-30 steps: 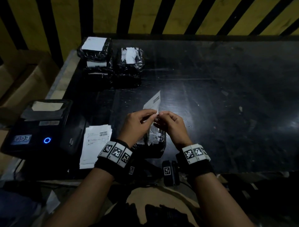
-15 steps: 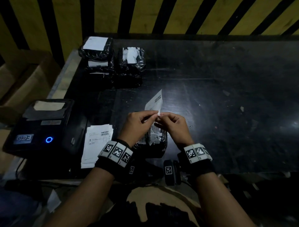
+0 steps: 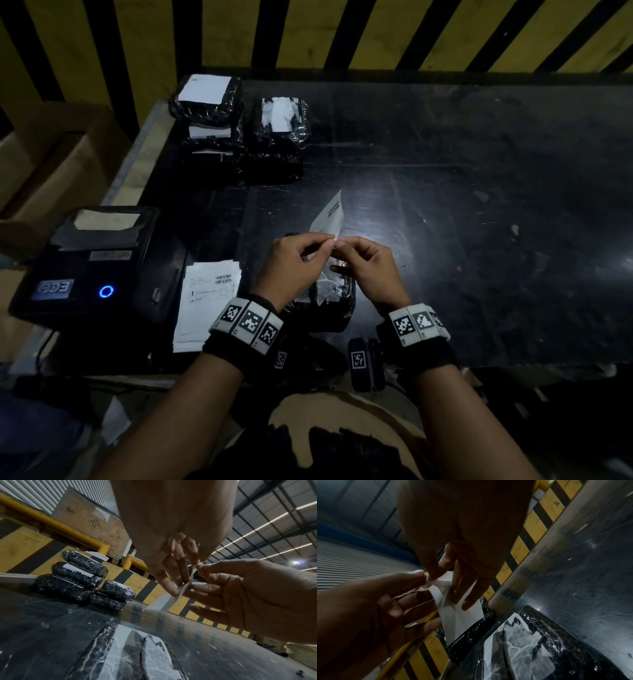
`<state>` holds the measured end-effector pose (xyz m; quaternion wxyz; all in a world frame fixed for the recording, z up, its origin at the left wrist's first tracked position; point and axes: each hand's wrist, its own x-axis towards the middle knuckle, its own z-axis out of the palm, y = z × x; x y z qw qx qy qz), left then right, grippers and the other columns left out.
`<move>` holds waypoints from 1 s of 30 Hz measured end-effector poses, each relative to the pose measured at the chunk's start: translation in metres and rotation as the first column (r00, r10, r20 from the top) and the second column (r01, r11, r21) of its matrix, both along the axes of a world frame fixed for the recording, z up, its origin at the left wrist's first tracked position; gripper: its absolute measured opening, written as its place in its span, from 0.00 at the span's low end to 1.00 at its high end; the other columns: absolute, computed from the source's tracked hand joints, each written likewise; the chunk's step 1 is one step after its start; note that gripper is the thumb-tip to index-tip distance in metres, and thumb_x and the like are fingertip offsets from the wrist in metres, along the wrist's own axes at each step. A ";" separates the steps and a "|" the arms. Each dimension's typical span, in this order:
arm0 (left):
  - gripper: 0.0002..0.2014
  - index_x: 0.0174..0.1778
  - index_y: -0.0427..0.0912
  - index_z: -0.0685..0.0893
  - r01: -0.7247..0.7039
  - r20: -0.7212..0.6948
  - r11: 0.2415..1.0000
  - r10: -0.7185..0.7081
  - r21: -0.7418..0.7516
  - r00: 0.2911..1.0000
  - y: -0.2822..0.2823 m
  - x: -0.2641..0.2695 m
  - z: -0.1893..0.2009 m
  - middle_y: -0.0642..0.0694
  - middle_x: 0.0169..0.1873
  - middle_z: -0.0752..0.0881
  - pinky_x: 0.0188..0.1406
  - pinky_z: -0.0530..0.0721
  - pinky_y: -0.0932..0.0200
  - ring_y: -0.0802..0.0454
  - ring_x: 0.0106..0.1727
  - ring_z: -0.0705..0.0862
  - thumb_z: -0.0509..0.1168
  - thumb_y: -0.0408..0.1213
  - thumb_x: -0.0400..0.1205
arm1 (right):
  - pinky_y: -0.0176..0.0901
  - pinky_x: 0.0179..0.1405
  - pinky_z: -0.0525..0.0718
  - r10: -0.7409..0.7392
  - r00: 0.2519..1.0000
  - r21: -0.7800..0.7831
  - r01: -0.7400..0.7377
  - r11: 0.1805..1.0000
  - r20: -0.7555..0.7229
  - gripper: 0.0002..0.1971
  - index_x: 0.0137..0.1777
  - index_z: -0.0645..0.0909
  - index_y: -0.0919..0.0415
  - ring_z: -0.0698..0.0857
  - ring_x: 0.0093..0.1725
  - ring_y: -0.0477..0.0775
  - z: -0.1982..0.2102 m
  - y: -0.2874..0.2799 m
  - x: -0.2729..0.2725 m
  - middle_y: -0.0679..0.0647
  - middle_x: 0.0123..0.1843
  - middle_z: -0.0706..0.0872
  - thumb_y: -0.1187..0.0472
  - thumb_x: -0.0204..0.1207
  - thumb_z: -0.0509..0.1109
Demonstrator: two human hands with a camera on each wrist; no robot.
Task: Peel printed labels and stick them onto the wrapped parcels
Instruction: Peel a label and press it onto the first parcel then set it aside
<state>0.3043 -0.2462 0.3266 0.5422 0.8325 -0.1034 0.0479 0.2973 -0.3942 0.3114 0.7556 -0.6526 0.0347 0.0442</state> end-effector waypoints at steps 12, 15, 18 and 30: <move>0.08 0.38 0.49 0.84 -0.142 -0.153 0.981 0.121 -0.135 0.981 0.012 0.021 -0.002 0.47 0.37 0.89 0.49 0.89 0.39 0.47 0.45 0.90 0.65 0.35 0.83 | 0.45 0.39 0.85 -0.157 0.987 -0.170 0.149 0.974 -0.036 0.09 0.41 0.85 0.58 0.87 0.37 0.51 -0.017 -0.006 0.014 0.54 0.37 0.90 0.64 0.82 0.66; 0.07 0.41 0.45 0.84 -0.143 -0.201 0.974 0.107 -0.174 0.974 0.011 0.020 0.001 0.44 0.37 0.89 0.46 0.90 0.40 0.45 0.43 0.90 0.64 0.34 0.84 | 0.44 0.39 0.86 -0.158 0.986 -0.094 0.152 0.984 -0.061 0.09 0.47 0.86 0.63 0.88 0.38 0.52 -0.009 -0.002 0.013 0.58 0.39 0.90 0.64 0.83 0.64; 0.06 0.41 0.43 0.84 -0.131 -0.204 0.976 0.094 -0.176 0.974 0.007 0.019 0.003 0.46 0.36 0.89 0.47 0.90 0.43 0.49 0.40 0.90 0.65 0.33 0.83 | 0.42 0.36 0.86 -0.101 0.993 0.017 0.103 0.995 -0.059 0.12 0.50 0.85 0.65 0.88 0.35 0.49 0.003 0.005 0.011 0.55 0.37 0.88 0.63 0.85 0.60; 0.09 0.39 0.46 0.80 -0.240 -0.251 0.953 0.190 -0.186 0.949 0.027 0.038 0.005 0.33 0.41 0.89 0.48 0.89 0.36 0.34 0.45 0.89 0.62 0.35 0.85 | 0.40 0.37 0.87 -0.297 0.954 -0.146 0.289 0.946 -0.036 0.11 0.37 0.84 0.58 0.86 0.32 0.44 -0.035 -0.044 0.029 0.46 0.28 0.86 0.62 0.81 0.69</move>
